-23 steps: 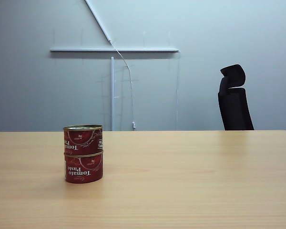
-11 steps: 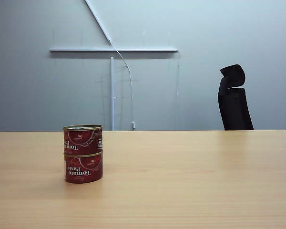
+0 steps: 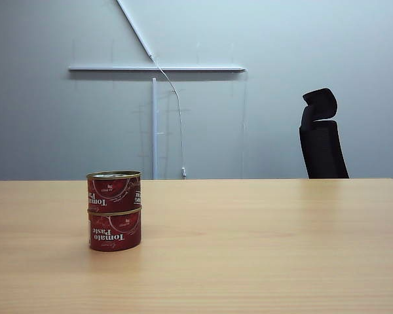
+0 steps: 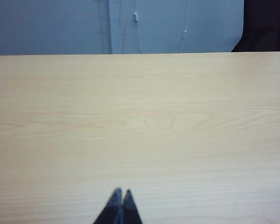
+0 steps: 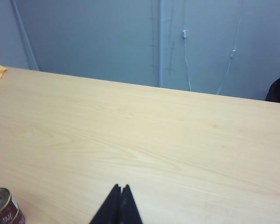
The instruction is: Stack a can of tomatoes on the right onto the can of tomatoes on the left.
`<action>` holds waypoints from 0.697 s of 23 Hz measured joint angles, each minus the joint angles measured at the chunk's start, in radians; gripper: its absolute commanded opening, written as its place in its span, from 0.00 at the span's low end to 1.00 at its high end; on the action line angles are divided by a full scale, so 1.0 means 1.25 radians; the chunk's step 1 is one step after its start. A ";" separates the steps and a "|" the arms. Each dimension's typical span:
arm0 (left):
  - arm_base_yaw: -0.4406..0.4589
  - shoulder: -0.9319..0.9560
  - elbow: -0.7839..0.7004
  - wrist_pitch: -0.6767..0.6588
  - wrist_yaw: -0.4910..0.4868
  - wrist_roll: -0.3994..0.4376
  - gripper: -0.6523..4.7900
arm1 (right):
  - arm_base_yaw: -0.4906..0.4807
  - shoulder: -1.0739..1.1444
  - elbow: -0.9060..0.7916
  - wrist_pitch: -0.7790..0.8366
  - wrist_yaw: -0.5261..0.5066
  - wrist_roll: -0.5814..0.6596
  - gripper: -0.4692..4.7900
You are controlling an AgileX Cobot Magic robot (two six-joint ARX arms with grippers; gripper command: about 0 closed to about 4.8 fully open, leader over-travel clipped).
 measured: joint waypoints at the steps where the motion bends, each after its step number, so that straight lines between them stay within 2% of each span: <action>1: 0.000 0.000 0.000 0.000 -0.003 0.000 0.12 | 0.000 -0.004 0.000 0.000 0.001 0.000 0.08; 8: 0.000 0.000 0.000 0.031 -0.014 0.000 0.12 | 0.000 -0.035 0.000 -0.001 0.073 0.007 0.08; 13: 0.000 0.000 0.000 0.034 -0.083 0.000 0.12 | 0.000 -0.041 0.000 -0.020 0.091 0.021 0.08; 16: 0.000 0.000 0.000 0.034 -0.091 0.000 0.12 | 0.000 -0.042 -0.008 -0.016 0.127 0.021 0.08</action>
